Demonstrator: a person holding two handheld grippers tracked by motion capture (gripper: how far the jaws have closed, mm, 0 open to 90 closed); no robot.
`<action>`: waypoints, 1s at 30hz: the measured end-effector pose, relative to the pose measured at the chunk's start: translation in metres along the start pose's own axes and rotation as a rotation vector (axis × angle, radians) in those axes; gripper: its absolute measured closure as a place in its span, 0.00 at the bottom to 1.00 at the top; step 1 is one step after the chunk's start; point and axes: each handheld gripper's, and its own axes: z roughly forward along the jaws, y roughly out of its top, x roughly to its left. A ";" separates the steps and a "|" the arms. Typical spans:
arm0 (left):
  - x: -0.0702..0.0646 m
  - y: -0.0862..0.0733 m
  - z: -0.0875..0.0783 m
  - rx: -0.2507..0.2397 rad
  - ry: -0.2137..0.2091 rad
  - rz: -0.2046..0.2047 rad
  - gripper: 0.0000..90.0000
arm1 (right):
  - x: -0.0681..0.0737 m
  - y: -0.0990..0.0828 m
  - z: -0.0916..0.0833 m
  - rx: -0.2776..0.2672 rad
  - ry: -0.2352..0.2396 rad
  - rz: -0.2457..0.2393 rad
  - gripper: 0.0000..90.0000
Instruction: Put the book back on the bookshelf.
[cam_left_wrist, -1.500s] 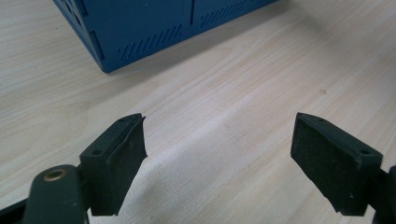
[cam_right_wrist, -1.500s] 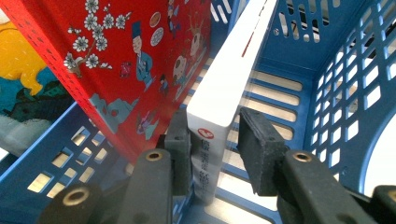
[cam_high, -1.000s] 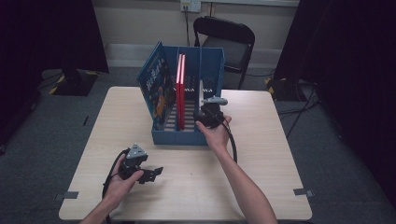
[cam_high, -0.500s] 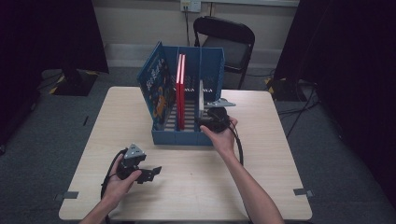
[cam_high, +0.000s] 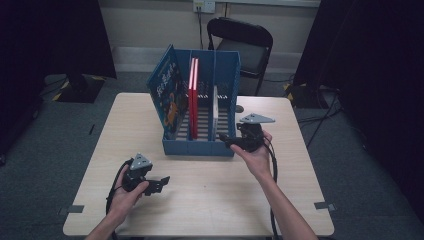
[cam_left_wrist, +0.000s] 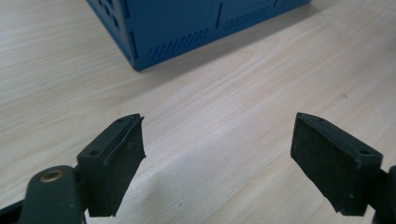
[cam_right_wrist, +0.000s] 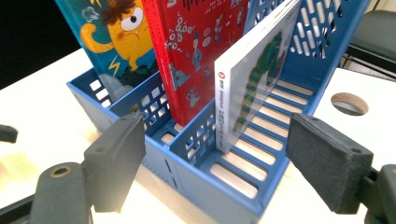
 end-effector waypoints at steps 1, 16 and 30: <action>0.001 0.000 0.000 -0.003 -0.001 -0.001 0.19 | -0.001 -0.001 -0.005 -0.004 -0.002 -0.002 0.21; 0.003 -0.002 -0.004 -0.011 -0.001 -0.011 0.19 | -0.028 -0.049 -0.078 -0.004 -0.075 0.056 0.17; 0.005 -0.002 -0.001 0.001 0.008 -0.017 0.19 | -0.064 -0.120 -0.115 0.088 -0.183 0.185 0.17</action>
